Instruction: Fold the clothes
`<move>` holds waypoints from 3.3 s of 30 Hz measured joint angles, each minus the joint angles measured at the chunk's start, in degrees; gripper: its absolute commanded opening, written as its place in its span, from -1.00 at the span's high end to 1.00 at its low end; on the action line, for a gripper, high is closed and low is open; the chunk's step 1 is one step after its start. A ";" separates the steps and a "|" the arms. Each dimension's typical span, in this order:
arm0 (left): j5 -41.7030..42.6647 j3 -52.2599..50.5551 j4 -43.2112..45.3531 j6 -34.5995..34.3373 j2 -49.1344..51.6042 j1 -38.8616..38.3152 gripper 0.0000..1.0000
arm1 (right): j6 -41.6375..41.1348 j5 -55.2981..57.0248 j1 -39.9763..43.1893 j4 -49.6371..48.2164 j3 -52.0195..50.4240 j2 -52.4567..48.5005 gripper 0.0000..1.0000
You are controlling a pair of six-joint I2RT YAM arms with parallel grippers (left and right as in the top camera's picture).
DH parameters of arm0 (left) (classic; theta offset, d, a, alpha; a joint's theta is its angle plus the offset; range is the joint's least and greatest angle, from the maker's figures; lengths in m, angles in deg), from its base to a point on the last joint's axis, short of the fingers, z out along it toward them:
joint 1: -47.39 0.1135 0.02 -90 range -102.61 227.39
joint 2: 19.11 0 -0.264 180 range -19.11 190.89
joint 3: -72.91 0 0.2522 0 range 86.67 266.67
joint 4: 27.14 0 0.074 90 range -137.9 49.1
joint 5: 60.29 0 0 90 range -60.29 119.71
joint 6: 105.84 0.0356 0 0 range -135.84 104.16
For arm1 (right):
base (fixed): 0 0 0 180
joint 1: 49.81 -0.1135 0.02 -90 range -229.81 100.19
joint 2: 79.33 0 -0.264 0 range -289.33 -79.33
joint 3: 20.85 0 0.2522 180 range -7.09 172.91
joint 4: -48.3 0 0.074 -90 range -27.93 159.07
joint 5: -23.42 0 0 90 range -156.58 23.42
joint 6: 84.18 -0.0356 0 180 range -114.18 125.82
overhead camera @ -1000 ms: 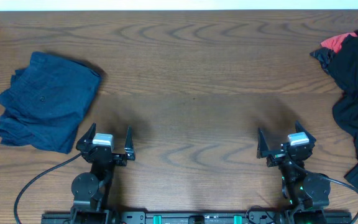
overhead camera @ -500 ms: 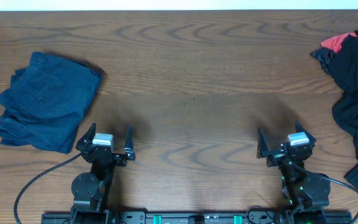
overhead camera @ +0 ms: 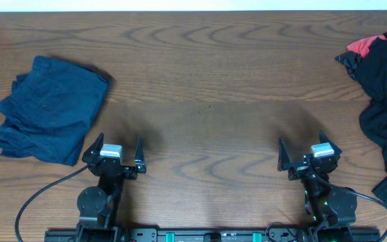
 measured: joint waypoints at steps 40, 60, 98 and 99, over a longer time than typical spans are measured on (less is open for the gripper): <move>5.51 25.79 -20.09 -12.28 28.74 0.00 -0.96 | -16.76 11.41 0.02 33.40 35.98 -43.32 -0.98; 5.53 29.29 -23.63 -12.28 39.04 0.00 -0.96 | -52.76 38.88 20.52 48.59 39.65 -70.60 -0.98; 5.51 29.29 -23.82 -12.28 39.04 0.00 -0.96 | -56.68 42.01 47.84 4.61 24.85 -85.15 0.82; 5.51 29.29 -23.82 -12.28 39.04 0.00 -0.96 | -56.61 42.07 48.06 4.35 24.63 -85.15 0.98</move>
